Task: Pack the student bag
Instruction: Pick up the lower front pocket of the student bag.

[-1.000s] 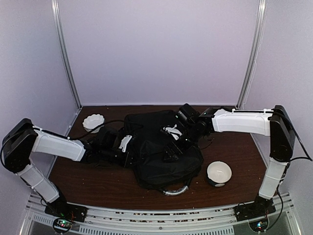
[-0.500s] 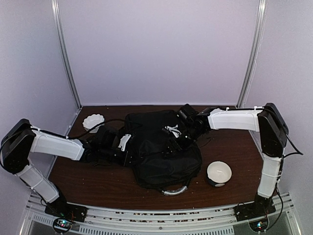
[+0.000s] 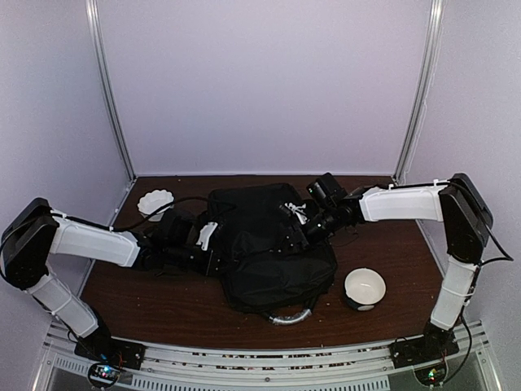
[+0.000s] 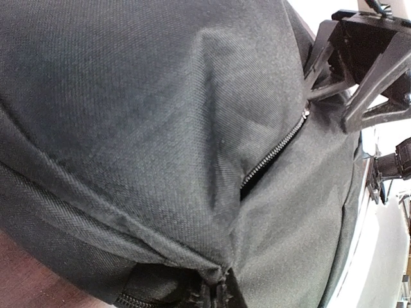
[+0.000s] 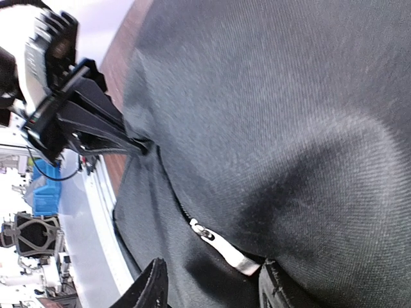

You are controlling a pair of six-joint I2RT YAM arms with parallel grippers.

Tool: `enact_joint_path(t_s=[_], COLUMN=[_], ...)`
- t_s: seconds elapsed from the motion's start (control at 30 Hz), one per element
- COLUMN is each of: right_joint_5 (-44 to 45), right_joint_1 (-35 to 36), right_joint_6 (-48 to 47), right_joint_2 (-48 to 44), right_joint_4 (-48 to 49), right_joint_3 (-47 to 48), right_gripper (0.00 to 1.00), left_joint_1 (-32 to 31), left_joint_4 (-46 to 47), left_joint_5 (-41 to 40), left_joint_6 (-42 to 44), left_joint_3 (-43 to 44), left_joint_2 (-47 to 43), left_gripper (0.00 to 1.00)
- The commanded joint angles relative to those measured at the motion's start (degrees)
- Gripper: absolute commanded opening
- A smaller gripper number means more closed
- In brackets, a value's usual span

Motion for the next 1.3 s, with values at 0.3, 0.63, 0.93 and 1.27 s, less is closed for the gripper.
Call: enact_joint_path(t_s=[0.3, 0.63, 0.93, 1.27], right_joint_5=[-2.3, 14.5, 7.3, -6.5], right_joint_1=[-0.4, 1.3, 4.6, 4.0], right_joint_6=[4.8, 6.8, 6.9, 9.9], right_joint_2=[1.0, 4.4, 12.0, 2.2], right_joint_4=[5.3, -11.9, -10.1, 10.3], right_joint_3=[1.3, 7.4, 12.3, 4.9], right_gripper=[0.44, 0.68, 0.65, 0.5], left_joint_1=[0.2, 0.2, 0.2, 0.1], left_joint_4=[7.2, 5.4, 4.9, 5.2], left_joint_5=[1.1, 0.5, 0.6, 0.6], left_joint_6=[-1.1, -0.6, -1.0, -0.8], left_joint_3=[-0.9, -0.2, 0.7, 0.5], left_joint_2=[0.1, -0.8, -0.8, -0.9], left_gripper=[0.0, 0.0, 0.0, 0.0])
